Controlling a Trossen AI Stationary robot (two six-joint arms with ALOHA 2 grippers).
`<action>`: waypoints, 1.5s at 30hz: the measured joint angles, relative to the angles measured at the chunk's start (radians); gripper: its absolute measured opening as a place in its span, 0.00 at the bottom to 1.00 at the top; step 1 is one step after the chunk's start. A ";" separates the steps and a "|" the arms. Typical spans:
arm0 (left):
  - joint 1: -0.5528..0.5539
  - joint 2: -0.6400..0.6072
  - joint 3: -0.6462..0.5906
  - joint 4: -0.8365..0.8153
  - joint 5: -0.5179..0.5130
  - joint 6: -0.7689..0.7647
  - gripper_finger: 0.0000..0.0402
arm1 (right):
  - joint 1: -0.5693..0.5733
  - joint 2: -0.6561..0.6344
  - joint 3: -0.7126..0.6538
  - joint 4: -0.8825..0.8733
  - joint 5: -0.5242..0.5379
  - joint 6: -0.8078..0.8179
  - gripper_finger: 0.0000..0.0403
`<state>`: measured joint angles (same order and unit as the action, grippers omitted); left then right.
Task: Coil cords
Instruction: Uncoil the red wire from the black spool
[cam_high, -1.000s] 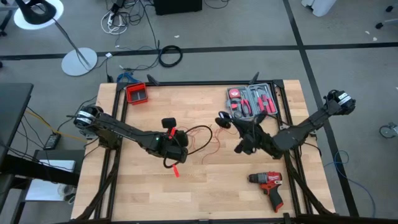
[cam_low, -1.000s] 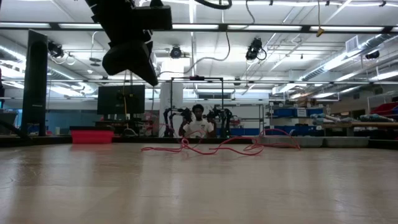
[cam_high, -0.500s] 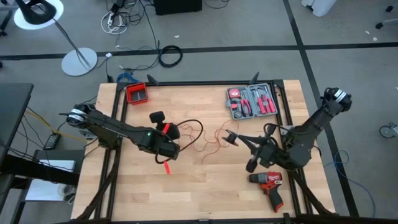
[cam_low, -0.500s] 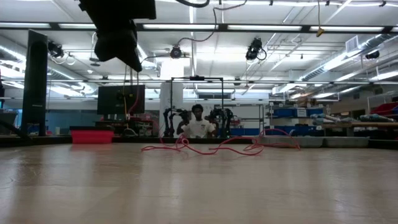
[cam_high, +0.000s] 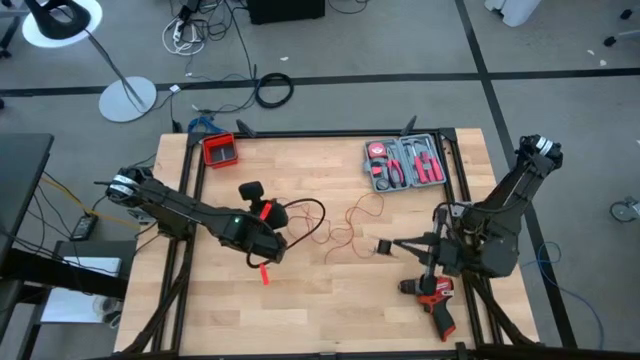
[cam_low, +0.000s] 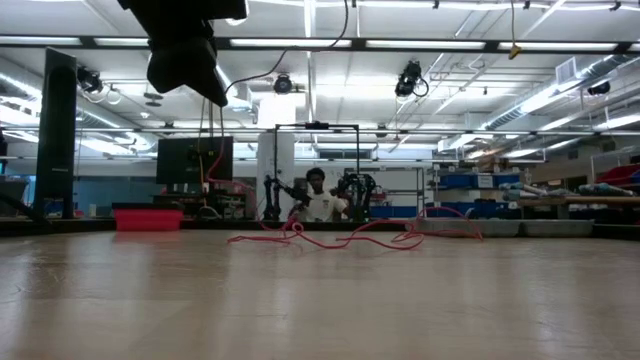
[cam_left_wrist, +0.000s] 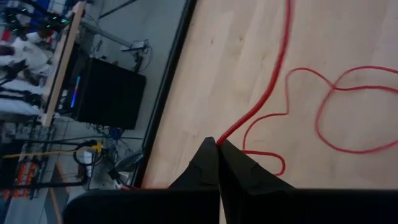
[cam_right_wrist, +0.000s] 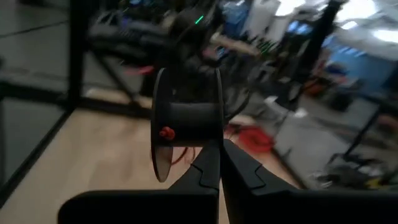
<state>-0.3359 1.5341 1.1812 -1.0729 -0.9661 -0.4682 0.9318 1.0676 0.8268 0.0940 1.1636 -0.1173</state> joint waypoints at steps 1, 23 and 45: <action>0.000 0.000 0.000 -0.012 -0.007 -0.008 0.00 | -0.005 -0.001 0.000 -0.052 -0.026 0.046 0.00; -0.068 -0.166 0.001 0.026 -0.244 -0.063 0.00 | -0.204 -0.003 0.000 -0.824 -0.352 0.524 0.00; -0.075 -0.273 0.001 0.514 -0.195 0.339 0.00 | -0.531 0.153 0.000 -0.960 -0.184 0.035 0.00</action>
<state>-0.4112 1.2610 1.1824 -0.5586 -1.1606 -0.1295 0.4007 1.2205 0.8268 -0.8660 0.9799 -0.0824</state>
